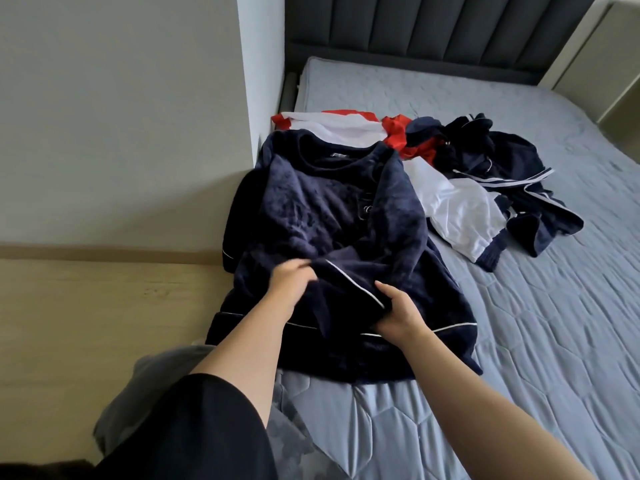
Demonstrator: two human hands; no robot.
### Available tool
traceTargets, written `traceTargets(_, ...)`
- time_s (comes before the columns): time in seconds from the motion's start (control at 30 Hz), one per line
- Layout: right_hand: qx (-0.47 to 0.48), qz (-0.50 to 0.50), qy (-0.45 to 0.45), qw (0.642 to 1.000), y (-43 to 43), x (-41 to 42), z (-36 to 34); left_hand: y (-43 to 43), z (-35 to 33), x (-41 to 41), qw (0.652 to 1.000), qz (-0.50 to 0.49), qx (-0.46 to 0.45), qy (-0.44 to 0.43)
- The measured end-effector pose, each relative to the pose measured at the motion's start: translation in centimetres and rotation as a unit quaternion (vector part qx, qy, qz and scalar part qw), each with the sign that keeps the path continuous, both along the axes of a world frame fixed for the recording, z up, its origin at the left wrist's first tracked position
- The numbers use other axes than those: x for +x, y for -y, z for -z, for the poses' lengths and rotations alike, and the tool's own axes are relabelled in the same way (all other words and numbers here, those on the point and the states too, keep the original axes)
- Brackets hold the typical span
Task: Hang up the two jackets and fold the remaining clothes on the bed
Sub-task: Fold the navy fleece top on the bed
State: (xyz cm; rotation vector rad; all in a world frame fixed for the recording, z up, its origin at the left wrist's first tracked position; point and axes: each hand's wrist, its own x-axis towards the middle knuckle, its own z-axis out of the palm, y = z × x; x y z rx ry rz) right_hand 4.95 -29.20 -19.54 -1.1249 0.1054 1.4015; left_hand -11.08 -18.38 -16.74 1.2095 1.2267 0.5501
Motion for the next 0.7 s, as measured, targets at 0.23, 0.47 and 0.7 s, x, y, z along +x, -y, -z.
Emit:
traceTargets(0.23, -0.076, 0.004, 0.053, 0.996, -0.4, -0.7, 1.8, -3.2, 1.1, -4.5, 0.953, -0.082, 0.064, -0.283)
traceTargets(0.47, -0.085, 0.015, 0.074, 0.994, -1.2, -1.0, 2.2, -2.7, -0.3, -4.6, 0.954, -0.194, -0.229, -0.028)
traceTargets(0.7, -0.091, 0.014, 0.070, 0.993, -1.4, -0.7, 2.6, -2.6, -0.6, -5.2, 0.913, -0.146, 0.143, -0.353)
